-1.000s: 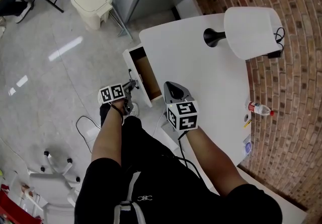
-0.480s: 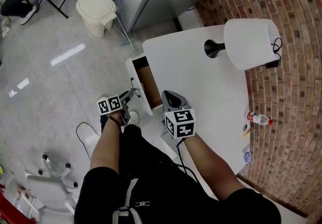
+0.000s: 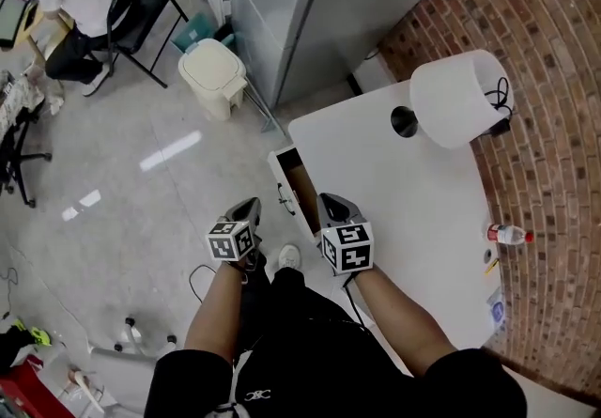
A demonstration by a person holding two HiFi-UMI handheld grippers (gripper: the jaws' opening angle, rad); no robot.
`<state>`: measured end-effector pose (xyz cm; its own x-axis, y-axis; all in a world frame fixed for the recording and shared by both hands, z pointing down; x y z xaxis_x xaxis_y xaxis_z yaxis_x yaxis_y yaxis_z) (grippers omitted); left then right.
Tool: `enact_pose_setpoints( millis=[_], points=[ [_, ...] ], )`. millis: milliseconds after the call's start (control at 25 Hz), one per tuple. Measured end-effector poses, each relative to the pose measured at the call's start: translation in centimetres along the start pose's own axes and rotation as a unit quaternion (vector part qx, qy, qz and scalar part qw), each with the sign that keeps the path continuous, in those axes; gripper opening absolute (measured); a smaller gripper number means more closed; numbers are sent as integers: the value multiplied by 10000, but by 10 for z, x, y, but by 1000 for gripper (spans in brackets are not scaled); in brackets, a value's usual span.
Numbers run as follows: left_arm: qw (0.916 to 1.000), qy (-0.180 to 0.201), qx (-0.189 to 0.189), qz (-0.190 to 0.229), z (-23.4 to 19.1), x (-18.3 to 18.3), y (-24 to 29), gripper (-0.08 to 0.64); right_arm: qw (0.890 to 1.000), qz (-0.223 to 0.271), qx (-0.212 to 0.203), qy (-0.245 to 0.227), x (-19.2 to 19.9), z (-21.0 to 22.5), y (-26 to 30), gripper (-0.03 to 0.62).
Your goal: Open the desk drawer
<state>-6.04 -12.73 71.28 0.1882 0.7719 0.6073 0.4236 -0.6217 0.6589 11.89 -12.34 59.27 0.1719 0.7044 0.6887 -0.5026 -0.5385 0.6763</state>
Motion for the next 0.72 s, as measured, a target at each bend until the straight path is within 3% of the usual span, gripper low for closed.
enact_pose_setpoints(
  millis=[360,720],
  points=[
    [9875,1370,-268,733,81,-105,-83,-5,9925,1223,-47,-35,-62,-15,-55,-2],
    [9677,1946,-460,1534,149,-187,-139,-5,9700,2429,-27,-45,-132,-20,-112,-2]
  ],
)
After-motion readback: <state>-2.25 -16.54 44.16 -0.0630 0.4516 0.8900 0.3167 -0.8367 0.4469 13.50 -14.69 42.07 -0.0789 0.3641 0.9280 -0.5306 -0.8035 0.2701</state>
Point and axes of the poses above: the fingertips, and each gripper's own axes: y forward along the fingers, z to its right, x out of its underside, the point moved 4 cm from there along -y, backward along the fingers, and after that the axes turned 13 degrees about -x, right-handed, at the moved point
